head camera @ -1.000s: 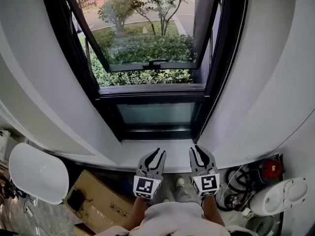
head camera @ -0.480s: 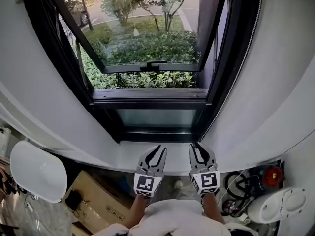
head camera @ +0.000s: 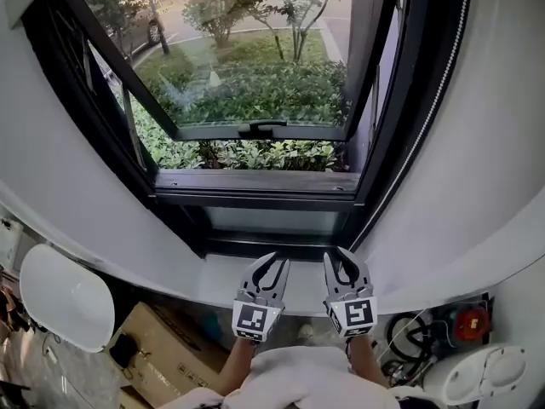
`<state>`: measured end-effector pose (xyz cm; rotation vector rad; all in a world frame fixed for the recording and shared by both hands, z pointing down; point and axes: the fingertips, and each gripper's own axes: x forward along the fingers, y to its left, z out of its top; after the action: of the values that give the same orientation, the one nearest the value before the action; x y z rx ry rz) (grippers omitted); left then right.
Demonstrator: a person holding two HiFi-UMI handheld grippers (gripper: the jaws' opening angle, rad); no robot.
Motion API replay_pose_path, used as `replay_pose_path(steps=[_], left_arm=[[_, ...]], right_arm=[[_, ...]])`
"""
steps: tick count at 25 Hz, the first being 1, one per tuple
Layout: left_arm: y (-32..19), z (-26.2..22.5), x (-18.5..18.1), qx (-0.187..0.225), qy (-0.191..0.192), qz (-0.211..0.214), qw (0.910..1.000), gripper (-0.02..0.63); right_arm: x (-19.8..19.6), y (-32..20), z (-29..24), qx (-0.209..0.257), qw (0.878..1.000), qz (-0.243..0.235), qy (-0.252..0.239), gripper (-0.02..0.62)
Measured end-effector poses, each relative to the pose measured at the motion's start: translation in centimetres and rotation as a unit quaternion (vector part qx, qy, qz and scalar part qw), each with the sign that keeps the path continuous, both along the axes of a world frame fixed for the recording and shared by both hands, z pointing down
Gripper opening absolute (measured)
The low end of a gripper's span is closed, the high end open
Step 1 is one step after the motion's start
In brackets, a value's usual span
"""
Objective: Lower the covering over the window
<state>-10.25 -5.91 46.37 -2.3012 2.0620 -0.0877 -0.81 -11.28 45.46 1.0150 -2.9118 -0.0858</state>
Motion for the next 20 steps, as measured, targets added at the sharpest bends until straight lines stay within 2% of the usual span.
replay_pose_path(steps=[11, 20], left_arm=[[-4.3, -0.9, 0.6, 0.004, -0.009, -0.019, 0.9998, 0.089], [-7.1, -2.5, 1.4, 0.017, -0.018, 0.000, 0.9997, 0.089]], right_arm=[[-0.3, -4.1, -0.6, -0.001, 1.000, -0.025, -0.010, 0.066], [0.3, -6.0, -1.2, 0.002, 1.000, -0.013, -0.017, 0.066]])
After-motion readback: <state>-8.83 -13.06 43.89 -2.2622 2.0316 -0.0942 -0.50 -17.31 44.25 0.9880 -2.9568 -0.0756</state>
